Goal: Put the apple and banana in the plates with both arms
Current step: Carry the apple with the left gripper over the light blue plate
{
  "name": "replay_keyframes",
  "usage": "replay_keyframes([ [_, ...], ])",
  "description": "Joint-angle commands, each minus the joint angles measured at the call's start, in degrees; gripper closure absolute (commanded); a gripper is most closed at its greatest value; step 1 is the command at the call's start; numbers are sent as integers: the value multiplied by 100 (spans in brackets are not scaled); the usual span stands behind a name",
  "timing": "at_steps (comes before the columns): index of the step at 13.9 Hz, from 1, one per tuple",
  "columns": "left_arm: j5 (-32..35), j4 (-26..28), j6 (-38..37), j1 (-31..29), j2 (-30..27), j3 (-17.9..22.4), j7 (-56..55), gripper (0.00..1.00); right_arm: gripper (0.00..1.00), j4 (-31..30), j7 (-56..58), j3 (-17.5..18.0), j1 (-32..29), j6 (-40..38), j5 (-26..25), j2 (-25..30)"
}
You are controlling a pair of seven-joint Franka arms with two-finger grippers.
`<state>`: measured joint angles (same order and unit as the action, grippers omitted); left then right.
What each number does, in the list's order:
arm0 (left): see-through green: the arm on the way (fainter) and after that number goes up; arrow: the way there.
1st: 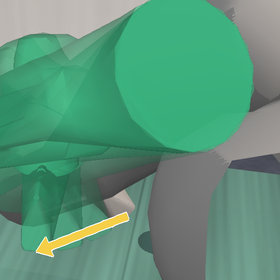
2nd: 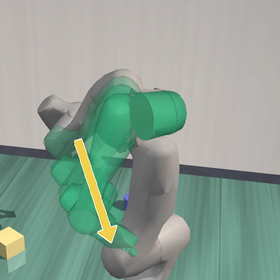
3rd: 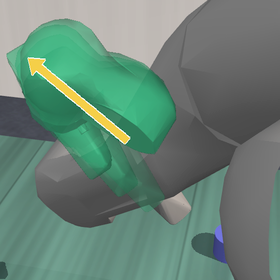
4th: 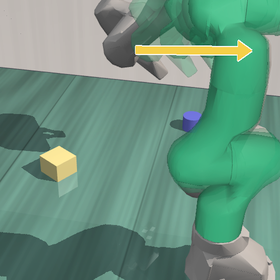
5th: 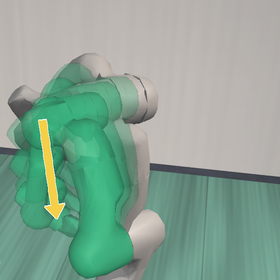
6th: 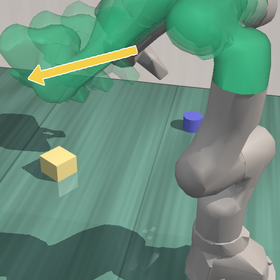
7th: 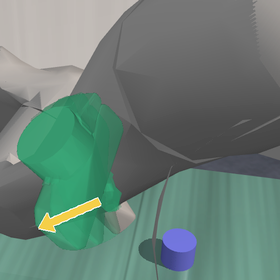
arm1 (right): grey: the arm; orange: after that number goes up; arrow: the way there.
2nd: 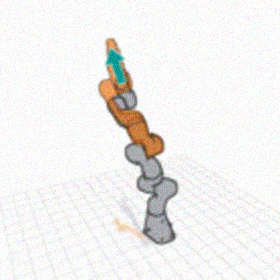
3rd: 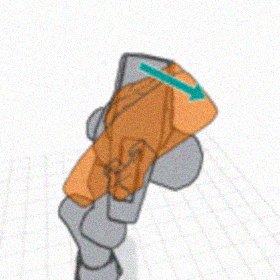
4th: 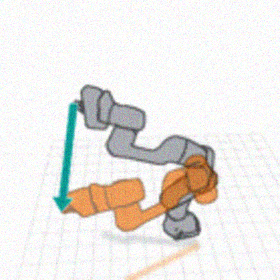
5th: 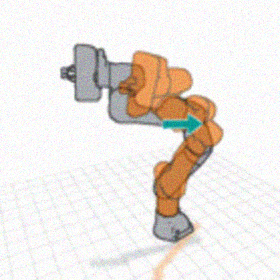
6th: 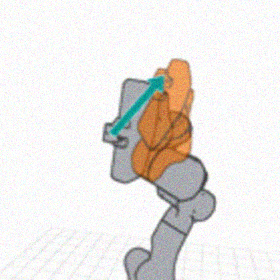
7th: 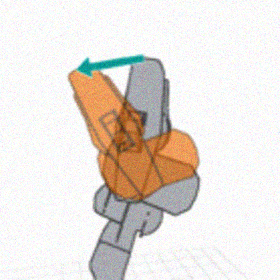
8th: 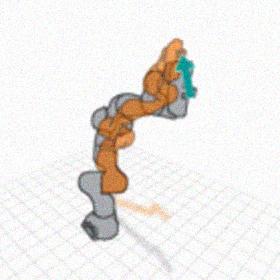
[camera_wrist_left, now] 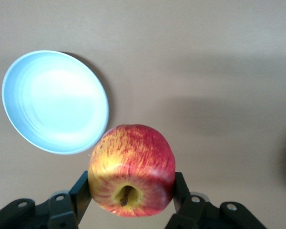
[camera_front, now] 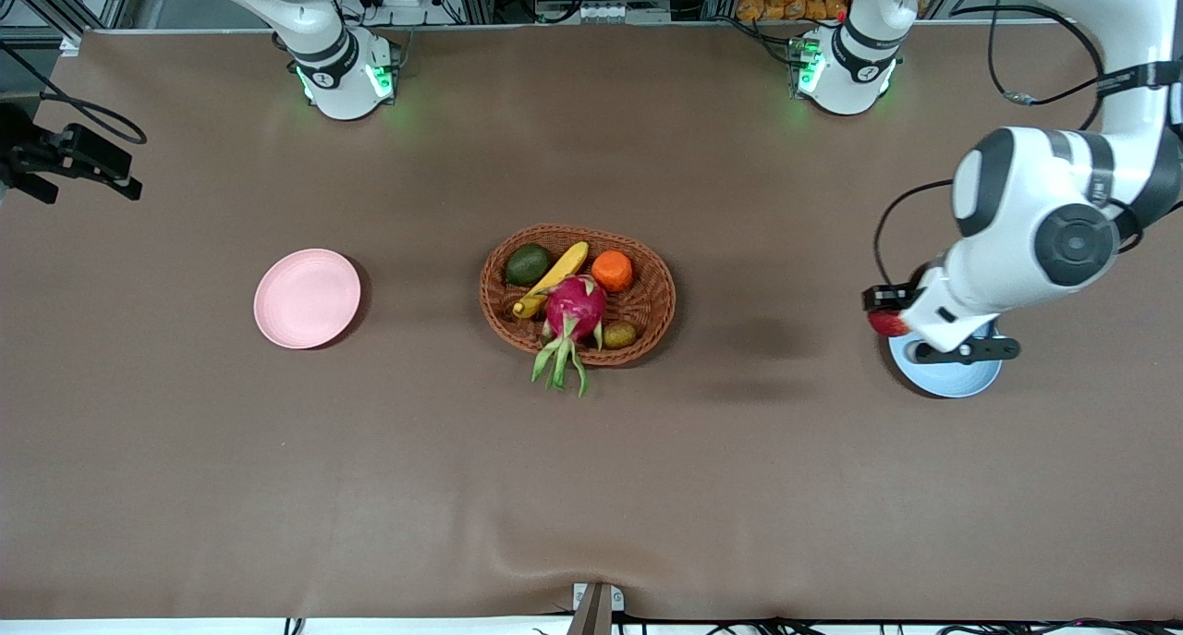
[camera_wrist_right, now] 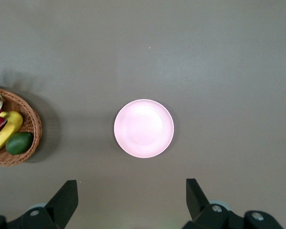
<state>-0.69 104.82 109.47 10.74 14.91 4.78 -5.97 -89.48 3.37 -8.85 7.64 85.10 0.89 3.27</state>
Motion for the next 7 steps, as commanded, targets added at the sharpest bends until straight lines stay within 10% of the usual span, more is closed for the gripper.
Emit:
replay_keyframes([
  [1, 87, 749, 556, -563, -225, -66, 850, 73, 0, -148, 164, -11, 27, -64, 69, 174],
  [7, 236, 1243, 1760, -1661, 459, -74, 3045, 71, 0, -139, 85, -3, 18, -178, 60, 156],
])
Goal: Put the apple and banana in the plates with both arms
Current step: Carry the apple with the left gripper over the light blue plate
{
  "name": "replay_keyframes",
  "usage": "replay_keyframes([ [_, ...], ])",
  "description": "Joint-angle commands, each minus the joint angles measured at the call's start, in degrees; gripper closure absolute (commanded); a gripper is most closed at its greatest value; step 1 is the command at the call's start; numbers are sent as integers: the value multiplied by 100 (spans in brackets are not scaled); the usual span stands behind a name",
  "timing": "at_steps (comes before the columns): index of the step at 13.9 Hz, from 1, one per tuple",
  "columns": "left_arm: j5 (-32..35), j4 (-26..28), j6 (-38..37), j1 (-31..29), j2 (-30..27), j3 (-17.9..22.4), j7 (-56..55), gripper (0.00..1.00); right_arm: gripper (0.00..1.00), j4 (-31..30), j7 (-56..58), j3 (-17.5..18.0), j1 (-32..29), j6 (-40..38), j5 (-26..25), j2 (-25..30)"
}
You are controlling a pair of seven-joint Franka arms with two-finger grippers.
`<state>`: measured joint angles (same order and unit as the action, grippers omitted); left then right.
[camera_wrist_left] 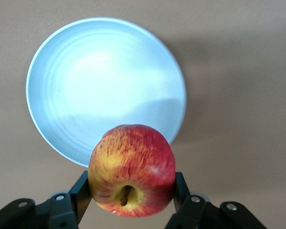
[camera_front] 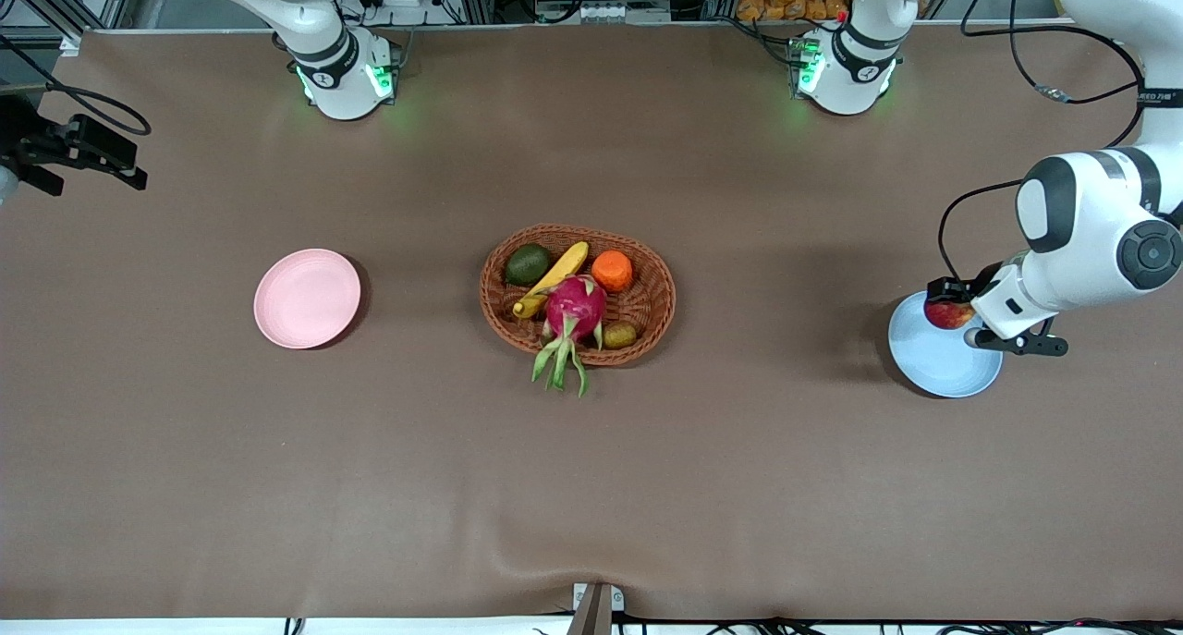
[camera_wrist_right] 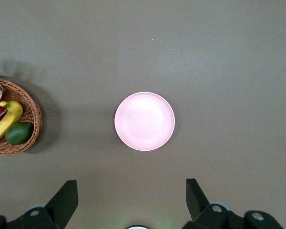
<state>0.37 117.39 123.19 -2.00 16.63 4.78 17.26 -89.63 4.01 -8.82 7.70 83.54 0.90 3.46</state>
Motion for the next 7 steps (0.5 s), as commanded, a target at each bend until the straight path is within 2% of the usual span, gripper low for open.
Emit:
replay_keyframes([
  [1, 121, -14, 468, -398, 332, -74, 857, 71, 0, -125, 21, -6, 13, -22, 51, 128],
  [7, 121, -383, 478, -284, 658, -117, 999, 71, 0, -116, 4, -6, 13, -13, 59, 128],
])
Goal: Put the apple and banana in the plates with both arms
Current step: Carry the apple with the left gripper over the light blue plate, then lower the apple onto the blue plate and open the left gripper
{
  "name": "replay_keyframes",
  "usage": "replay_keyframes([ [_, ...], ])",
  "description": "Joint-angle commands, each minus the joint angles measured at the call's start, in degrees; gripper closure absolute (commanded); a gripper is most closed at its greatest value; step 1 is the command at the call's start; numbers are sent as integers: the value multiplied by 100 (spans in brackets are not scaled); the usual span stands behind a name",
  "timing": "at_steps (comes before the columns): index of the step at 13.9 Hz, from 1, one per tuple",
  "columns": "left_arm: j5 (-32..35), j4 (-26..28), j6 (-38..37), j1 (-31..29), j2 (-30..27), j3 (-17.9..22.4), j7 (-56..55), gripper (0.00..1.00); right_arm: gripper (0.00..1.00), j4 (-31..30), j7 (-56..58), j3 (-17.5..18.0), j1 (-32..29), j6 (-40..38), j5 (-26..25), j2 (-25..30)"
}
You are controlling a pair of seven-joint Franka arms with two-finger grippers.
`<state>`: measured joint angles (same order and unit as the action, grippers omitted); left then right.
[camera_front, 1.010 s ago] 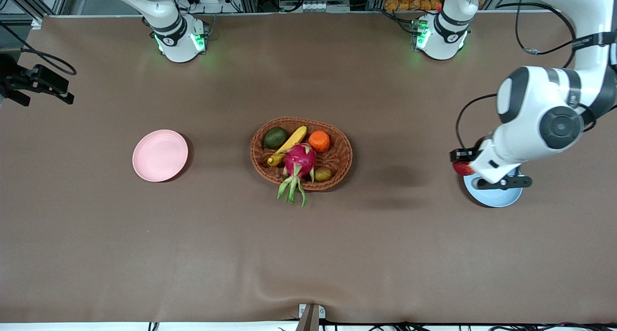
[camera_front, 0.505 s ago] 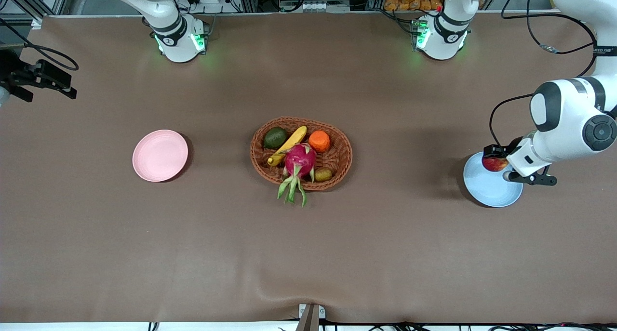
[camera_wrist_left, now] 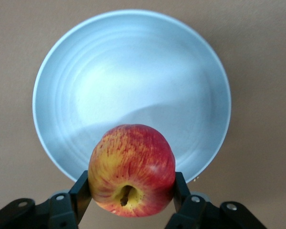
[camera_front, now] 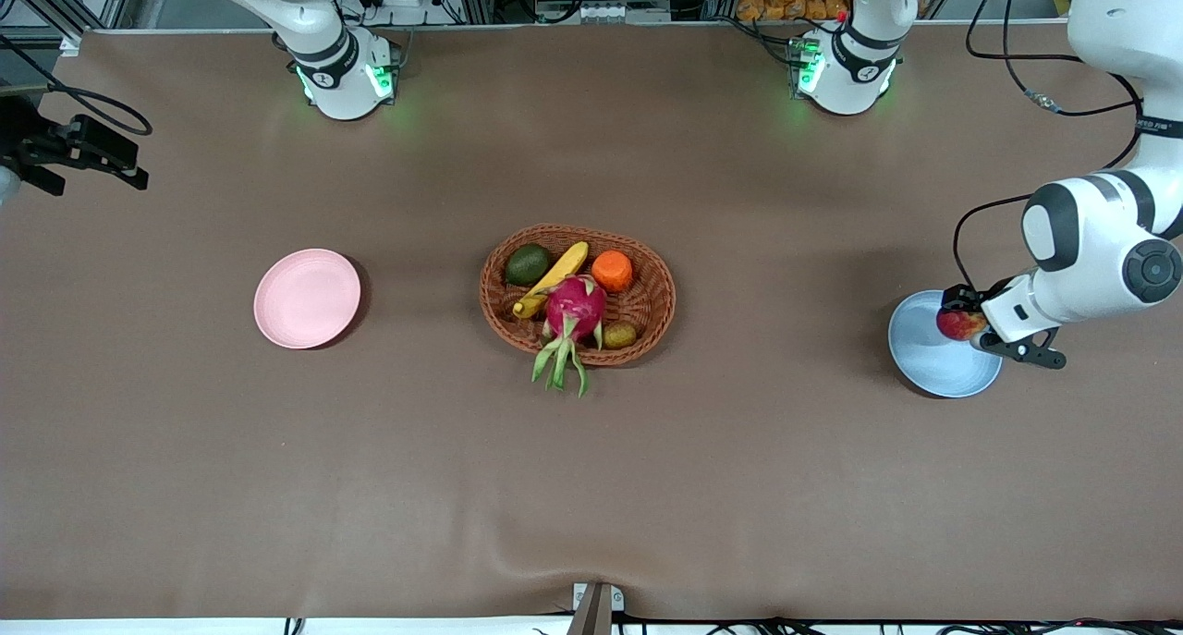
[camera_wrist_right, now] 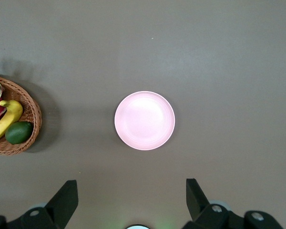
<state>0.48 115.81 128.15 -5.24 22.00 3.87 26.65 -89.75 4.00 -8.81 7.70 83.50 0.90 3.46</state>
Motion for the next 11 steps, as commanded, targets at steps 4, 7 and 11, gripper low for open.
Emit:
replay_keyframes([
  [4, 180, -305, 35, 110, 410, -89, 78, 63, 0, -87, 4, -6, 21, 34, 51, 128],
  [7, 313, -305, 96, 119, 428, -89, 78, 57, 0, -61, 4, -6, 21, 52, 59, 120],
  [11, 313, -331, 79, 111, 410, -97, 86, 0, 0, -43, 4, -6, 21, 34, 60, 128],
])
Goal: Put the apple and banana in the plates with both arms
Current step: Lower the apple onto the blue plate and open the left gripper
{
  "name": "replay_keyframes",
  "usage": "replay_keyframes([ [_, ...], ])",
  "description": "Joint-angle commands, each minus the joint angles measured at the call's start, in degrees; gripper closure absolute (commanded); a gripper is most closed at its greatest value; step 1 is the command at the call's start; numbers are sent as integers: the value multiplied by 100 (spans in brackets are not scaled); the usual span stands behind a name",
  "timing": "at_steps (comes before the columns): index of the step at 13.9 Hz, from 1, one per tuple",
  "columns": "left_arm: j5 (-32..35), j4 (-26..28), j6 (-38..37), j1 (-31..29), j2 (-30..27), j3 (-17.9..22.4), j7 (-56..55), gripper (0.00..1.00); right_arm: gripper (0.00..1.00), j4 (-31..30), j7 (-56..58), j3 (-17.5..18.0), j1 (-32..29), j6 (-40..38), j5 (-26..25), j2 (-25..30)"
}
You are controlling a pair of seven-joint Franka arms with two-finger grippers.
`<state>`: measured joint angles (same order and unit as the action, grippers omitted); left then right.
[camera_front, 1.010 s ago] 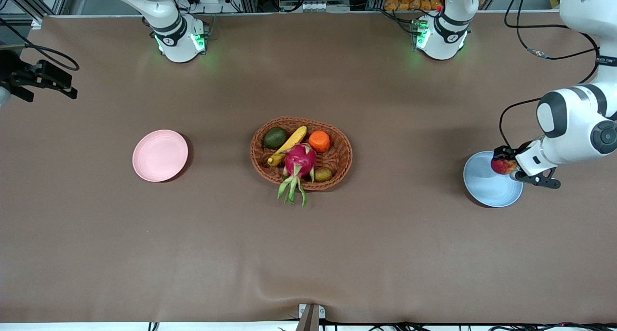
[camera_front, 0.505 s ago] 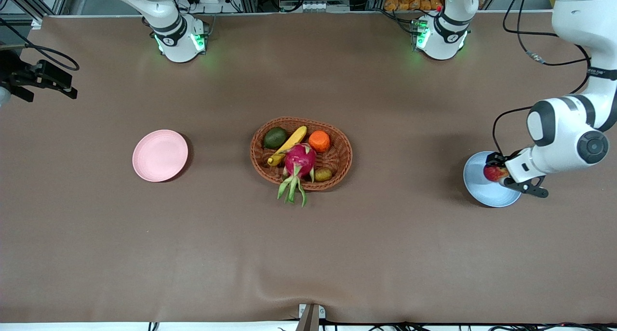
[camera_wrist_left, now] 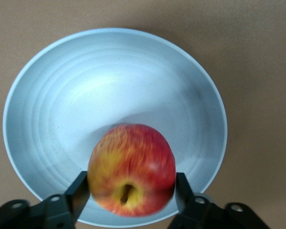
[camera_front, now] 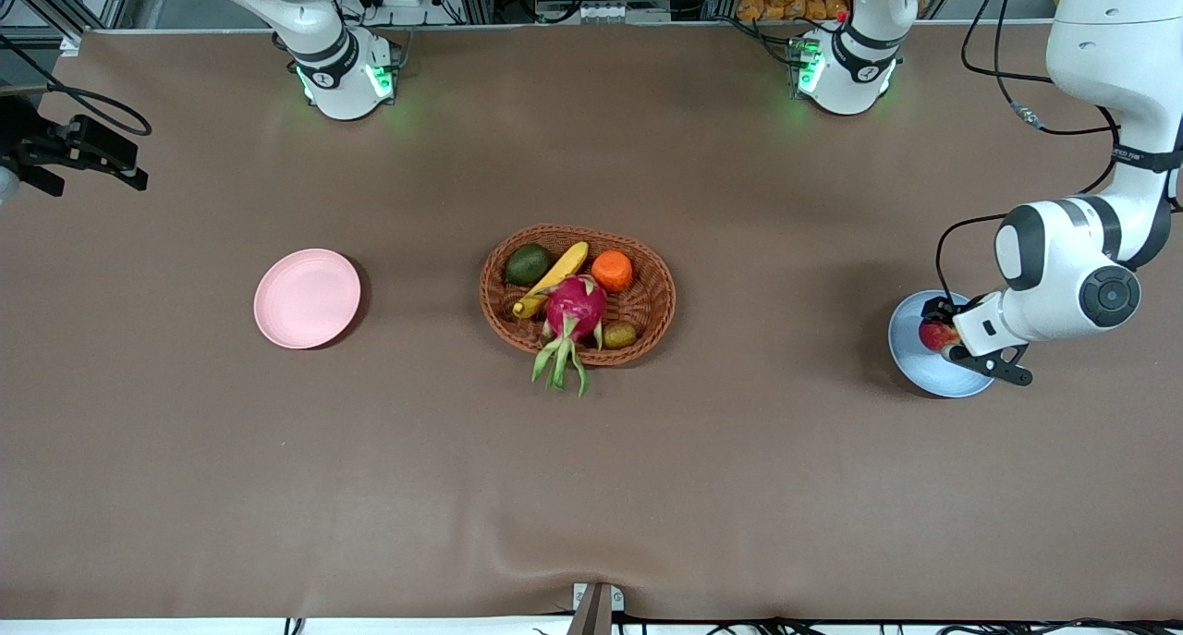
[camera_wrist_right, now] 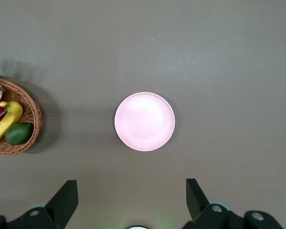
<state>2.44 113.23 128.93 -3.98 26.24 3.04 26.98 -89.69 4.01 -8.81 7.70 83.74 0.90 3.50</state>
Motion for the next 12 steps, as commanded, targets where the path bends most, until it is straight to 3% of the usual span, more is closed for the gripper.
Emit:
replay_keyframes([
  [1, 116, -134, -17, -7, -13, -31, 18, 0, 0, -48, 4, -7, 21, 11, 60, 124],
  [7, 28, -555, -491, -77, -277, -181, -53, 0, 0, -48, 4, -7, 12, 11, 60, 124],
  [12, -639, -1627, -1747, -24, -330, -251, -492, 0, 0, -22, 4, -16, 12, 2, 51, 133],
])
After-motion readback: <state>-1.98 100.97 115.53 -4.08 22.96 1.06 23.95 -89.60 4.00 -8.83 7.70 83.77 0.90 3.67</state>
